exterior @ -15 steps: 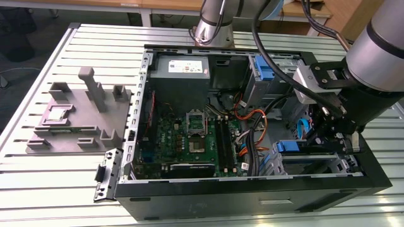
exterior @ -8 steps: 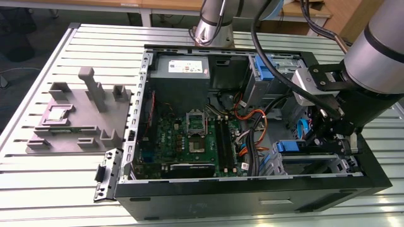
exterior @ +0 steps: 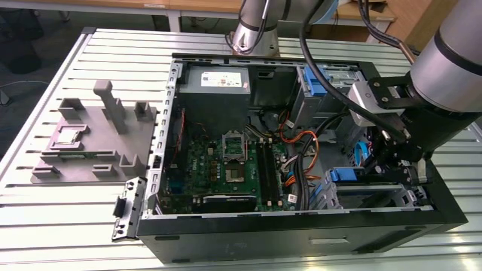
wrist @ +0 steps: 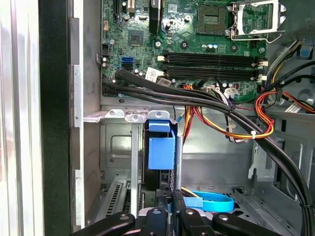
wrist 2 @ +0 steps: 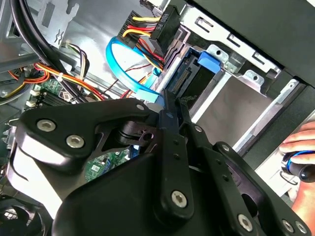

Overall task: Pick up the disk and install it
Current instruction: 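Insert the first disk wire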

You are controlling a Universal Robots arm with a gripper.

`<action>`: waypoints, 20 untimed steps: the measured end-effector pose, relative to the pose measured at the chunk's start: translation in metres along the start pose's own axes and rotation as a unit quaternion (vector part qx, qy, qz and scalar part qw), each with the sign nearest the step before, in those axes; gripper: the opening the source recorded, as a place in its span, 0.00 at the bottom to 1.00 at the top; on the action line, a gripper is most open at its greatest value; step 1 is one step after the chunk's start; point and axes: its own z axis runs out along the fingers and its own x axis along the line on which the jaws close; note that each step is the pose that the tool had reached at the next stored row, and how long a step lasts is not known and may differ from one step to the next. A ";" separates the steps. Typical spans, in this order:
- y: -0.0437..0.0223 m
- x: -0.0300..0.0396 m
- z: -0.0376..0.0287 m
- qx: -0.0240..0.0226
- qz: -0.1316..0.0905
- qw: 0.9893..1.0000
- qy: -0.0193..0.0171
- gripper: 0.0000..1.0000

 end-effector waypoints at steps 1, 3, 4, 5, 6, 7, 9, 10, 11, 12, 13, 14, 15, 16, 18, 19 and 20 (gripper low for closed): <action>0.0000 0.0000 0.0000 0.000 0.000 1.000 0.000 0.17; 0.0000 0.0000 0.0000 0.000 0.000 1.000 0.000 0.23; 0.0000 0.0000 0.0000 0.000 0.000 1.000 0.000 0.23; 0.0000 0.0000 0.0000 0.000 0.000 1.000 0.000 0.29; 0.0000 0.0000 0.0000 0.000 0.000 1.000 0.000 0.29; 0.0000 0.0000 0.0000 0.000 0.000 1.000 0.000 0.29; 0.0000 0.0000 0.0000 0.000 0.000 1.000 0.000 0.29; 0.0000 0.0000 -0.0004 0.000 0.000 1.000 0.000 0.29; -0.0001 -0.0001 -0.0014 0.000 0.000 1.000 0.000 0.29; -0.0003 -0.0002 -0.0027 0.000 0.000 1.000 0.000 0.29; -0.0004 -0.0003 -0.0044 0.000 0.000 1.000 0.000 0.29; -0.0006 -0.0003 -0.0064 0.000 0.000 1.000 0.000 0.29; -0.0008 -0.0005 -0.0084 0.000 0.000 1.000 0.000 0.29; -0.0009 -0.0006 -0.0101 0.000 0.000 1.000 0.000 0.29; -0.0012 -0.0007 -0.0127 0.000 0.000 1.000 0.000 0.29; -0.0013 -0.0008 -0.0138 0.000 0.000 1.000 0.000 0.29; -0.0014 -0.0008 -0.0149 0.000 0.000 1.000 0.000 0.29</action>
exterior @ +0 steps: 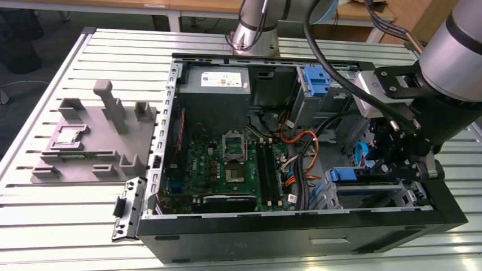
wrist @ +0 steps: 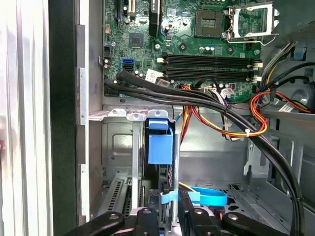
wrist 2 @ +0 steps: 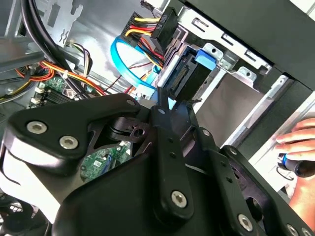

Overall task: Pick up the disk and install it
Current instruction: 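Insert the first disk wire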

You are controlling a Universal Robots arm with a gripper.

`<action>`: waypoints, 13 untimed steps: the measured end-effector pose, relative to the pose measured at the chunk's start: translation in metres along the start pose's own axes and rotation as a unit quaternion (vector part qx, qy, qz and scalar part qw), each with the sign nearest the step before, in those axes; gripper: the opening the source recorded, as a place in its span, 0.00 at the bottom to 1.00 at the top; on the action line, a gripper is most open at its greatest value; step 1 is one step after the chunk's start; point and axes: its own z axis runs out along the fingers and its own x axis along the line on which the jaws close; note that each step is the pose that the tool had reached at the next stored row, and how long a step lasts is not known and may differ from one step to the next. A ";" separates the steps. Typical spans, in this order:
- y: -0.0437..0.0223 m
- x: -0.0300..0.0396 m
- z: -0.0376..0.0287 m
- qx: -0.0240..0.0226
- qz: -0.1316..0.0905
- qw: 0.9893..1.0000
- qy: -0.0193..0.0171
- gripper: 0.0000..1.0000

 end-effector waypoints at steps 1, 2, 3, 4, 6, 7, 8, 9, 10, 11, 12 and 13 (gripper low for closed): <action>-0.0001 -0.0001 -0.0013 0.000 0.000 1.000 0.000 0.29; -0.0003 -0.0002 -0.0027 0.000 0.000 1.000 0.000 0.29; -0.0004 -0.0002 -0.0043 0.000 0.000 1.000 0.000 0.29; -0.0005 -0.0003 -0.0059 0.000 0.000 1.000 0.000 0.29; -0.0007 -0.0004 -0.0077 0.000 0.000 1.000 0.000 0.29; -0.0007 -0.0004 -0.0076 0.000 0.000 1.000 0.000 0.29; -0.0007 -0.0004 -0.0076 0.000 0.000 1.000 0.000 0.29; -0.0007 -0.0004 -0.0079 0.000 0.000 1.000 0.000 0.29; -0.0008 -0.0005 -0.0080 0.000 0.000 1.000 0.000 0.29; -0.0008 -0.0005 -0.0080 0.000 0.000 1.000 0.000 0.29; -0.0008 -0.0005 -0.0080 0.000 0.000 1.000 0.000 0.29; -0.0007 -0.0005 -0.0080 0.000 0.000 1.000 0.000 0.29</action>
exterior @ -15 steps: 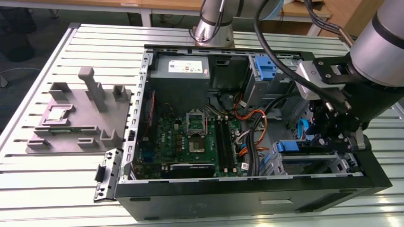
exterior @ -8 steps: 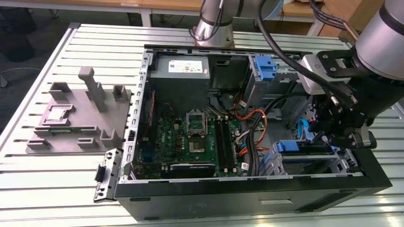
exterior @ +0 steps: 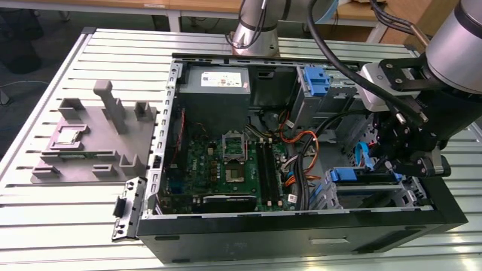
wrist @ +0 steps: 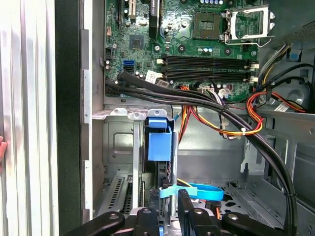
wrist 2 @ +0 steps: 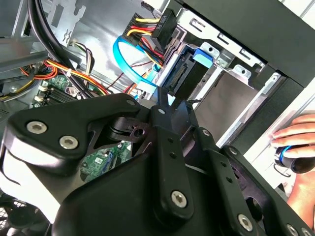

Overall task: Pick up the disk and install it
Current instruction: 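Insert the first disk wire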

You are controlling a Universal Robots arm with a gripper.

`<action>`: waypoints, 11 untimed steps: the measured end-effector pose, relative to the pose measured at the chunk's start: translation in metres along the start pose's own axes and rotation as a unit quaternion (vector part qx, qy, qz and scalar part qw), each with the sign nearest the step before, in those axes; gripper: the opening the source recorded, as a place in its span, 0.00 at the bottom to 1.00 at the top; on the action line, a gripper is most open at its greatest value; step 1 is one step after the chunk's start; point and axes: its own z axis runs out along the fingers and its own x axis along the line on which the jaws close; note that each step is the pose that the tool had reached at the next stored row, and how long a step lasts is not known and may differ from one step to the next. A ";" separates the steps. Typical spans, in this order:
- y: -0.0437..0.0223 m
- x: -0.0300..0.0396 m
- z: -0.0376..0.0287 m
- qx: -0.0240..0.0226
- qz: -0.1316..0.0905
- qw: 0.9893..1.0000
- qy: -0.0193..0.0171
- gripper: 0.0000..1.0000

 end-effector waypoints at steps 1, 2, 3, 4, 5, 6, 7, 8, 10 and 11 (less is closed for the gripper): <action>-0.0001 0.0000 0.0000 0.000 0.000 1.000 0.000 0.29; -0.0002 0.0000 0.0000 0.000 0.000 1.000 0.000 0.29; -0.0003 0.0000 0.0000 0.000 0.000 1.000 0.000 0.29; -0.0004 0.0000 0.0000 0.000 0.000 1.000 0.000 0.29; -0.0008 0.0000 0.0000 0.000 0.000 1.000 0.000 0.29; -0.0015 0.0000 0.0001 0.000 0.000 1.000 0.000 0.29; -0.0023 0.0000 0.0002 -0.001 0.000 1.000 0.000 0.29; -0.0032 0.0001 0.0003 -0.001 0.000 1.000 0.000 0.29; -0.0051 0.0001 0.0005 -0.001 0.000 1.000 0.000 0.29; -0.0058 0.0001 0.0005 -0.002 0.000 1.000 0.000 0.29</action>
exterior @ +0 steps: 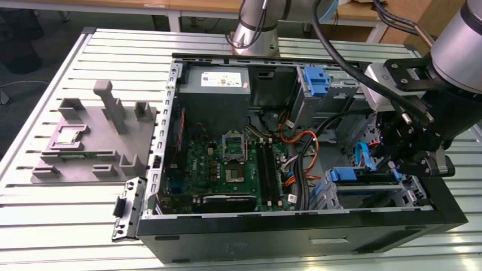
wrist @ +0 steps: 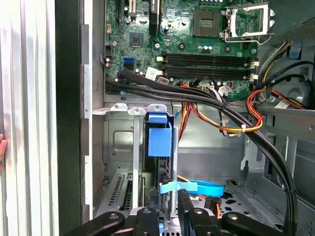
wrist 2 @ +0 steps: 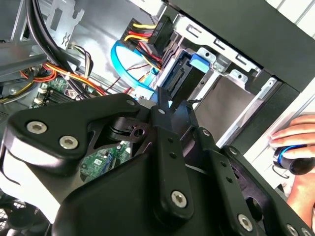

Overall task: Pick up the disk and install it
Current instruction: 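Insert the first disk wire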

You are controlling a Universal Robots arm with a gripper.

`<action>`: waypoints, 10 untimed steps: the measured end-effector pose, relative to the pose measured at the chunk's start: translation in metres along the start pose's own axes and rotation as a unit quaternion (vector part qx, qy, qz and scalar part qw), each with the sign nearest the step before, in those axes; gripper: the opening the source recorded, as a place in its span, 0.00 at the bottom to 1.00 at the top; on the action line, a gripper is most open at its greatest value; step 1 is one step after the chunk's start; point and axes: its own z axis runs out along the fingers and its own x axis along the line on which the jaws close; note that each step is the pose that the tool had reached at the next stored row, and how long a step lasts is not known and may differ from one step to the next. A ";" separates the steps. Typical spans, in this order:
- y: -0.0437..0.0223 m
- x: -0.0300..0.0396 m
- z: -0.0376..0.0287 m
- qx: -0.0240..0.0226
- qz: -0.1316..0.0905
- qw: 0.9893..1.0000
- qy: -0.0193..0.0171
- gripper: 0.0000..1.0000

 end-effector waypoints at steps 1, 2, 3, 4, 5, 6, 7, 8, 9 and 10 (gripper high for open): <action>-0.0005 0.0000 0.0000 0.000 0.000 1.000 0.000 0.29; -0.0008 0.0000 0.0001 0.000 0.001 1.000 0.000 0.29; -0.0008 0.0001 0.0001 0.000 0.003 1.000 0.001 0.29; -0.0009 0.0001 0.0001 0.000 0.005 1.000 0.001 0.29; -0.0009 0.0001 0.0001 0.000 0.005 1.000 0.001 0.29; -0.0010 0.0001 0.0001 0.000 0.005 1.000 0.001 0.29; -0.0010 0.0001 0.0001 0.000 0.005 1.000 0.001 0.29; -0.0010 0.0001 0.0001 0.000 0.005 1.000 0.001 0.29; -0.0010 0.0001 0.0002 0.000 0.005 1.000 0.001 0.29; -0.0010 0.0001 0.0001 0.000 0.005 1.000 0.001 0.29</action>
